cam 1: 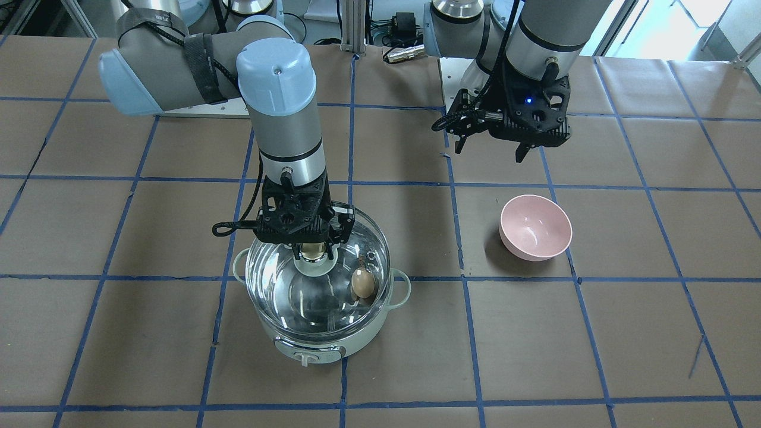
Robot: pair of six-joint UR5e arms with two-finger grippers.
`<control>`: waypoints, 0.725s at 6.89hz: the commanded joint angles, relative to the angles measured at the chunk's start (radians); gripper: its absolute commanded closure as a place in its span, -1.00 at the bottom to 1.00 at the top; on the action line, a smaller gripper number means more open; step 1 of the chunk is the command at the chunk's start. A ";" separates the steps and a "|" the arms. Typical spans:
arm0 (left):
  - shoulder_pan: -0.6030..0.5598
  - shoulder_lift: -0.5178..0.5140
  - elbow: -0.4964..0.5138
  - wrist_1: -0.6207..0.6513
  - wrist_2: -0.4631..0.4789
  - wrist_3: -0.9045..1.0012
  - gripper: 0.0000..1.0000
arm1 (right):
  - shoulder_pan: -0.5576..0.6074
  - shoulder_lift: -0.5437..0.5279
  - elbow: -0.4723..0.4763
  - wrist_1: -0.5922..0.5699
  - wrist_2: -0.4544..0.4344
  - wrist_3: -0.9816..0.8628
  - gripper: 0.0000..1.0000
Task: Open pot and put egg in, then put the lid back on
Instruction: 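Move the lid back over the pot with the right gripper while the left gripper withdraws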
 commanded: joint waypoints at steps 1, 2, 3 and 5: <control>0.000 0.000 -0.001 0.001 0.000 0.000 -0.99 | 0.000 0.001 -0.006 0.000 -0.010 -0.009 0.41; -0.002 0.000 -0.001 0.001 0.000 0.000 -0.99 | 0.000 0.010 -0.032 0.005 -0.012 -0.009 0.41; -0.002 0.000 -0.001 0.001 0.000 0.000 -0.99 | 0.000 0.016 -0.039 0.008 -0.012 -0.006 0.41; -0.003 0.000 -0.005 0.001 0.000 0.000 -0.99 | 0.017 0.024 -0.035 0.006 -0.012 0.005 0.40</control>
